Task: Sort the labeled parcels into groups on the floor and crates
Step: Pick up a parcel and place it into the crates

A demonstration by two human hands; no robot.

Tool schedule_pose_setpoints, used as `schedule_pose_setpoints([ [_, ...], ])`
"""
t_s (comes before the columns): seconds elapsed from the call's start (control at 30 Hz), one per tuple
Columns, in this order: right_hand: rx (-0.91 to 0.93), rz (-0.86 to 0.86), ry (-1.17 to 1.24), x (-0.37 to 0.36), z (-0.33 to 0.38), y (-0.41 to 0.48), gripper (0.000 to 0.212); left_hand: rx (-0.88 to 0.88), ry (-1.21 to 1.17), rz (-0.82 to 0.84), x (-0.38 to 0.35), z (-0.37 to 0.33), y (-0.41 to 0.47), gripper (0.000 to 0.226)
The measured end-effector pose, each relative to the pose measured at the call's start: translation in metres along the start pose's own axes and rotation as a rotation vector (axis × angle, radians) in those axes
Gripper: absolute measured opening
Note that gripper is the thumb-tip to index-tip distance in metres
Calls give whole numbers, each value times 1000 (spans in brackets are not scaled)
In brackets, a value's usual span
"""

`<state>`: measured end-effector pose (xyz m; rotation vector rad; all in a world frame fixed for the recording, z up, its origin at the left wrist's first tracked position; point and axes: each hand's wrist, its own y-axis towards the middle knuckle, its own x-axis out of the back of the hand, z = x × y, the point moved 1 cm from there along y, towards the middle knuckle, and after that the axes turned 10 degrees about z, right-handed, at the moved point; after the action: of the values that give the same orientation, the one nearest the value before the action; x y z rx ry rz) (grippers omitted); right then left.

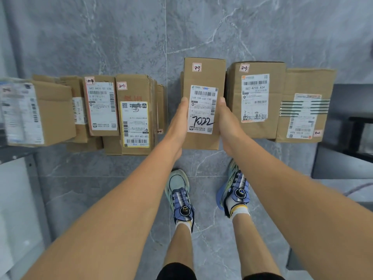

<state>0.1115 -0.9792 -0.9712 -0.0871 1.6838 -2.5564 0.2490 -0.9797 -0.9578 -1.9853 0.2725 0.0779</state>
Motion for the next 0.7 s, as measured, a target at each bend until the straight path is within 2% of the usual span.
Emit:
schedule_pose_setpoints([
  [0.13, 49, 30, 26, -4, 17, -46, 58, -65, -40, 1, 0, -19, -48, 56],
  [0.23, 79, 50, 30, -10, 48, -95, 58, -100, -71, -3, -1, -48, -101, 52],
  [0.37, 178, 114, 15, -23, 111, -180, 59, -181, -87, -19, 3, -104, -189, 60],
  [0.47, 293, 151, -65, -35, 165, -248, 78, -273, -99, -56, 5, -156, -261, 50],
  [0.53, 393, 161, -121, -41, 202, -291, 91, -368, -94, -92, 3, -192, -314, 51],
  [0.6, 484, 174, -141, -48, 238, -335, 88, -434, -109, -127, 0, -221, -361, 52],
  [0.7, 621, 220, -179, -62, 289, -418, 65, -555, -141, -192, -4, -256, -442, 48],
])
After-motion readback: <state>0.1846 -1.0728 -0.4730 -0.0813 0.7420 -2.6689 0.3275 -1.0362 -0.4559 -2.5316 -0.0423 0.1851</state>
